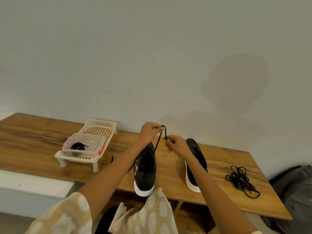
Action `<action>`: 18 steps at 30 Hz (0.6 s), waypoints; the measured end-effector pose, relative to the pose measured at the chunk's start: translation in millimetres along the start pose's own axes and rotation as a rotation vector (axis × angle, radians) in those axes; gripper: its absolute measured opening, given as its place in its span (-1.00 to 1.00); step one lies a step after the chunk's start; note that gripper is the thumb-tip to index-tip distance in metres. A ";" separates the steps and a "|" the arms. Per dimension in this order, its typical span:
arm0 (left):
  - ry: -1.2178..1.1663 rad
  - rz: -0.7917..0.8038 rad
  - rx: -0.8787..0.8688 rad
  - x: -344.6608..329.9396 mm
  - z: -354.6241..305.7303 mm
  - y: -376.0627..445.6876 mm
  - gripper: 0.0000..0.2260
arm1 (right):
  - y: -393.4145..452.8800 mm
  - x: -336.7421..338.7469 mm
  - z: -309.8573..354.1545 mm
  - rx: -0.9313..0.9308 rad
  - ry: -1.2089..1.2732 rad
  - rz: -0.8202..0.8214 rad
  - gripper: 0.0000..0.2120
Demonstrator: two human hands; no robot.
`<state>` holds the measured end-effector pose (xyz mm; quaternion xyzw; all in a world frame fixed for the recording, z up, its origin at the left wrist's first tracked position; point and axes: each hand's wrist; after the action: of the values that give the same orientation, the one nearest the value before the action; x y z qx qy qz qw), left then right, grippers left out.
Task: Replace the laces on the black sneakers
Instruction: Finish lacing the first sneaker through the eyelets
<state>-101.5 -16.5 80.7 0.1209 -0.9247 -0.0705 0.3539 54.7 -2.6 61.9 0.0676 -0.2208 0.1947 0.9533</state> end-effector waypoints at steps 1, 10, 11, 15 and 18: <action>-0.030 0.052 -0.036 3.7 -10.6 0.7 -0.82 | -3.4 -7.8 -0.2 -0.013 -0.013 0.022 -0.87; -0.187 0.062 -0.014 17.0 6.3 7.9 -0.87 | 7.9 -7.1 29.0 0.044 0.234 -0.192 -0.77; -0.143 0.047 0.014 17.4 16.7 5.4 -0.86 | 7.2 -4.9 28.8 0.042 0.267 -0.204 -0.77; 0.037 0.137 0.173 5.8 65.0 -11.5 -0.84 | 4.3 -5.1 18.5 0.029 0.435 -0.277 -0.85; 0.103 0.144 0.294 -5.0 98.5 -25.9 -0.83 | 1.3 -7.8 11.3 -0.001 0.570 -0.367 -0.88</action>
<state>-159.5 -35.7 -0.9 0.1085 -0.9119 0.0974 0.3836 43.2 -6.5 68.5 0.0489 0.0702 0.0307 0.9959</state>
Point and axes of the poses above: each hand's wrist, its own y-axis towards the middle knuckle, its own x-axis out of the back of the hand, z = x × y, and after that the axes turned 12 degrees about y, right-handed
